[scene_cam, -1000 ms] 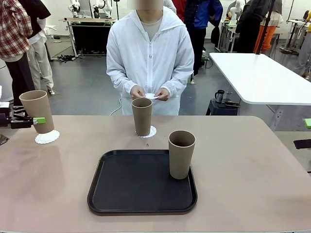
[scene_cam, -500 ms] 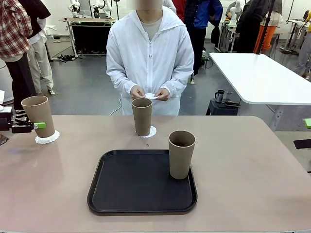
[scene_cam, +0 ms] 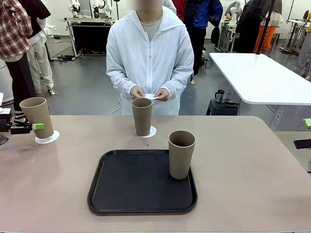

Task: Place coasters on the table and set cups on them.
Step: Take one Reusable plastic cup from the Flat Tray and place it on a coaster set by the human.

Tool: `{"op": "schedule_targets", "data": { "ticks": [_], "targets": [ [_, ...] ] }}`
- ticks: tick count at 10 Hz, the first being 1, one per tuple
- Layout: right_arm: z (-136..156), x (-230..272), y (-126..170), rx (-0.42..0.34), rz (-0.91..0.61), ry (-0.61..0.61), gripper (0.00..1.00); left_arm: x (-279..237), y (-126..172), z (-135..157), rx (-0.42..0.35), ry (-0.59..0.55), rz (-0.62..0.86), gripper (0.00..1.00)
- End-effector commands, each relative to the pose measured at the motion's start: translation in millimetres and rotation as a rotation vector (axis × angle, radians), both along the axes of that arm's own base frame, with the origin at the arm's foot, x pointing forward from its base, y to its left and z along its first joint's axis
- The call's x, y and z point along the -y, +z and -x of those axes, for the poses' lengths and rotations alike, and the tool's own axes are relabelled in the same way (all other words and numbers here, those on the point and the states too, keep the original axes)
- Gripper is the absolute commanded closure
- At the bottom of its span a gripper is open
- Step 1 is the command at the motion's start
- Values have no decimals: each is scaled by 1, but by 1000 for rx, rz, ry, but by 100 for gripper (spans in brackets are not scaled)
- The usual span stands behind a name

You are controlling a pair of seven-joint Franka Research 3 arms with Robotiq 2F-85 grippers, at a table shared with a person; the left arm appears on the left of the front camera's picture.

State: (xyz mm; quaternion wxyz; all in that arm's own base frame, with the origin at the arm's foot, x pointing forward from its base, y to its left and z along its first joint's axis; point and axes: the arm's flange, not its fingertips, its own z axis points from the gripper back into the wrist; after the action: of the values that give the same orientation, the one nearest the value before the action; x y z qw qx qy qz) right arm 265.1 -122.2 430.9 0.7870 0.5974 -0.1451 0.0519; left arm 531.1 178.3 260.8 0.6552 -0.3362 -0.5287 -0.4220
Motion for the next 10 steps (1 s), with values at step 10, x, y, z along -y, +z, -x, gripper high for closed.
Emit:
{"op": "schedule_targets", "data": {
  "ticks": [10],
  "targets": [
    [0,1,0,17,-11,5,0,-7,-22,-17,8,-27,26,16]
  ]
}}
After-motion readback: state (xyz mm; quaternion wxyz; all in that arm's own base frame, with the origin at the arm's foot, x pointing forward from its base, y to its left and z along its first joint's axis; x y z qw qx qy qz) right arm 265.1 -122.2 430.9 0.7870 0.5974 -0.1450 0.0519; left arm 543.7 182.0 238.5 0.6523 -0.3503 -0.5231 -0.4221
